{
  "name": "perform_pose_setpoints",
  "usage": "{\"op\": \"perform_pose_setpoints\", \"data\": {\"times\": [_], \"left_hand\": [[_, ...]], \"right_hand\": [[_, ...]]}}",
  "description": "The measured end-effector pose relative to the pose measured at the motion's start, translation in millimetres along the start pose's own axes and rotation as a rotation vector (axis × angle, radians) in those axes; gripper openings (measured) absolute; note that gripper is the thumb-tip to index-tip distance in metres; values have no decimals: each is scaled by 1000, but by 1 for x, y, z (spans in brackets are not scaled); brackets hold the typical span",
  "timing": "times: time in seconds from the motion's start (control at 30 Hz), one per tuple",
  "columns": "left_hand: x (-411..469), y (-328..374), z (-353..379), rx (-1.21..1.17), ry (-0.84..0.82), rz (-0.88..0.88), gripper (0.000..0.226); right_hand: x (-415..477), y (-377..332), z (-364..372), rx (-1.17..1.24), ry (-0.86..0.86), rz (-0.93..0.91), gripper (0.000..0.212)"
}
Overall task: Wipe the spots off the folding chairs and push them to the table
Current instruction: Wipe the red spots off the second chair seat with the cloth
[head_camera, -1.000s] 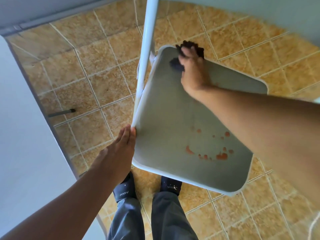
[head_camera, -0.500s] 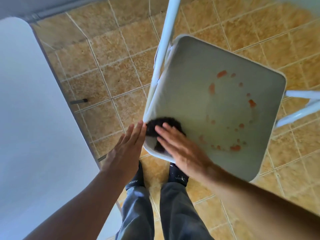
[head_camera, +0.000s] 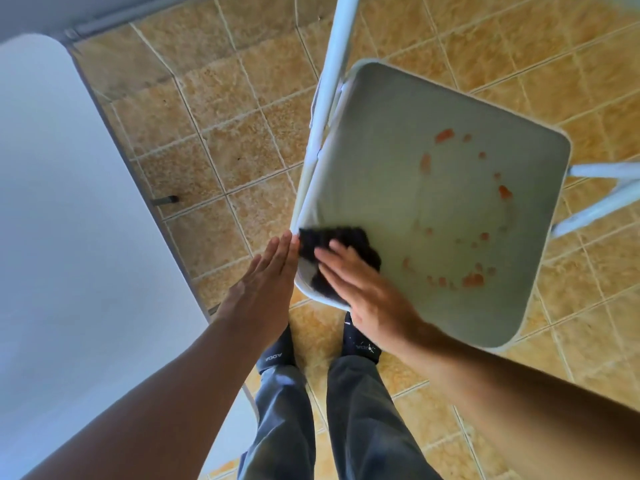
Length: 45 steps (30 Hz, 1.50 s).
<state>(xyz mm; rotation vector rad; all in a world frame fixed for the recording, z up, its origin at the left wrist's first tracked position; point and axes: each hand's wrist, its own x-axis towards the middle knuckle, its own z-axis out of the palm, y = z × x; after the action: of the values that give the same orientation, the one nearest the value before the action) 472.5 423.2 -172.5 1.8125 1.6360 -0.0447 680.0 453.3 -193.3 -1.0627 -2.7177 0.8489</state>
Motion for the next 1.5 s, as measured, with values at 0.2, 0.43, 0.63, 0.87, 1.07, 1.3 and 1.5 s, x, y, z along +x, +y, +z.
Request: {"op": "perform_pose_setpoints", "data": {"times": [0.2, 0.43, 0.63, 0.87, 1.07, 1.3, 1.5], "left_hand": [[13, 14, 1, 57, 47, 33, 93], [42, 38, 0, 90, 113, 148, 82], [62, 57, -1, 137, 102, 155, 84], [81, 74, -10, 183, -62, 53, 79], [87, 79, -14, 267, -136, -12, 79], [90, 82, -15, 271, -186, -60, 79], [90, 79, -13, 174, -165, -84, 81]], "right_hand": [[-31, 46, -39, -92, -171, -241, 38], [65, 156, -109, -214, -7, 150, 48], [94, 138, -90, -110, 217, 411, 46], [-68, 31, -29, 83, -70, 101, 54], [-84, 78, -53, 34, -104, -173, 32], [62, 194, -127, -193, 72, 165, 40], [113, 187, -130, -153, 157, 466, 39]]}}
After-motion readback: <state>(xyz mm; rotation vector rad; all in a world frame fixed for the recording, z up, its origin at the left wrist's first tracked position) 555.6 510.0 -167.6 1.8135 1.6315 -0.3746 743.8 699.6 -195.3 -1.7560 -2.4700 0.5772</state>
